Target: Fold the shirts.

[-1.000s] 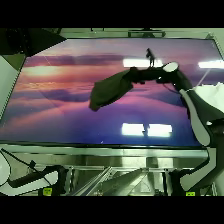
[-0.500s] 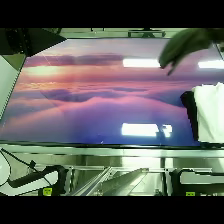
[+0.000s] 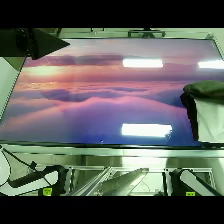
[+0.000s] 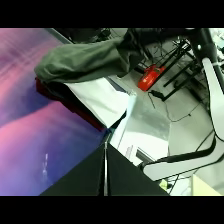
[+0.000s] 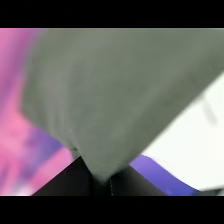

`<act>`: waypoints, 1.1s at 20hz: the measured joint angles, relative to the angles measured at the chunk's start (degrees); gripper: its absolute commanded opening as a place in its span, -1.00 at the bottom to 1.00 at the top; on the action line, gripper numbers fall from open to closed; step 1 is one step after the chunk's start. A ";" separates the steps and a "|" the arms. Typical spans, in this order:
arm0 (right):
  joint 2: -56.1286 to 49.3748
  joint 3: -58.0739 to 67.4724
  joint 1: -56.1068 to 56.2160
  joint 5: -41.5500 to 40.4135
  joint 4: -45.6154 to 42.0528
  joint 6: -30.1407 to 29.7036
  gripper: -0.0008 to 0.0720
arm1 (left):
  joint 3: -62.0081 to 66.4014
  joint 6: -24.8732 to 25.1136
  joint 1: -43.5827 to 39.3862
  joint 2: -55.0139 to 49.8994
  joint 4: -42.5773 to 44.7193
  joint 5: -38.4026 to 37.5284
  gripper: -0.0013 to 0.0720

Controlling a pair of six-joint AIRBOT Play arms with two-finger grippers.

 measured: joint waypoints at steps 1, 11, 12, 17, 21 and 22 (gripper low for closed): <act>3.04 -6.75 -0.17 -1.64 -2.69 1.62 -0.93 | -1.70 0.31 0.00 0.02 -0.02 0.09 -0.92; 14.36 -33.48 -0.52 -10.88 -10.73 4.94 0.95 | -10.64 1.64 0.00 0.02 -1.49 -0.13 -0.92; 14.53 -33.24 -0.52 -10.99 -10.67 2.34 0.95 | -10.78 1.81 0.00 0.04 -1.53 -0.11 -0.92; 14.95 -23.76 0.28 -8.22 -9.25 -9.29 0.93 | -9.05 2.21 0.00 0.02 -2.23 -0.17 -0.95; 15.10 -14.12 6.64 -5.35 0.83 -15.58 -0.82 | -2.16 0.50 0.00 0.04 2.03 0.31 -0.94; 15.10 -12.85 9.07 -5.27 4.57 -17.00 -0.84 | -0.68 -0.37 0.00 0.13 4.17 0.44 -0.94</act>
